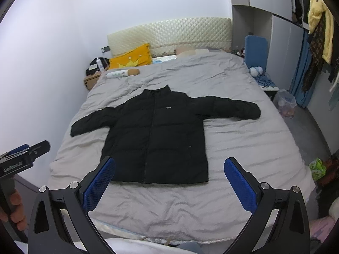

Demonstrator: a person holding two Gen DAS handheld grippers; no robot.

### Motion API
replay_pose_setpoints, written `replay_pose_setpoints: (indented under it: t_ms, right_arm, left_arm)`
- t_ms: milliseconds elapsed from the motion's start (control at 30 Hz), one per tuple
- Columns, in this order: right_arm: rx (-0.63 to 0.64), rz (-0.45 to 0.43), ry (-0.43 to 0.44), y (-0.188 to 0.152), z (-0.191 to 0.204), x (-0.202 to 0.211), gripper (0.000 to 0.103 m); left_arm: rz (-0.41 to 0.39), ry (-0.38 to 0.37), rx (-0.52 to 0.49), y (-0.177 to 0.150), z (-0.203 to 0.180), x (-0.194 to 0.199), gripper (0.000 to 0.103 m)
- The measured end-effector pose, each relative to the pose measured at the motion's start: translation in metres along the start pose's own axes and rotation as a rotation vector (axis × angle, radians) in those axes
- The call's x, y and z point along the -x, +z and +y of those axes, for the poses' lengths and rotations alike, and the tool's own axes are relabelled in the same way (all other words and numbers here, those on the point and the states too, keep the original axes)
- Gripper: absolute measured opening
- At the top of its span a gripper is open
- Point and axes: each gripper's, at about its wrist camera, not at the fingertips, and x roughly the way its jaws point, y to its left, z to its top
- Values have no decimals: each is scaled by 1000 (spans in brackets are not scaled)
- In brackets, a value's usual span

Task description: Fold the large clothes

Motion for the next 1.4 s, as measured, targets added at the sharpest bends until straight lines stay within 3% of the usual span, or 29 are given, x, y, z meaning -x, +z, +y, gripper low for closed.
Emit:
replay_pose_setpoints:
  t_ms: [467, 700, 1067, 1400]
  right_arm:
    - [-75, 4, -20, 4, -7, -16, 103]
    - [-106, -31, -35, 21, -38, -48, 103]
    - [-205, -108, -26, 71, -158, -161, 103]
    - [-345, -88, -1, 93, -282, -299, 102]
  left_arm:
    - [65, -60, 9, 0, 14, -28, 103]
    - [59, -49, 17, 13, 10, -59, 103]
    - [83, -22, 122, 57, -17, -144, 103]
    - [70, 55, 194, 105, -38, -233, 103]
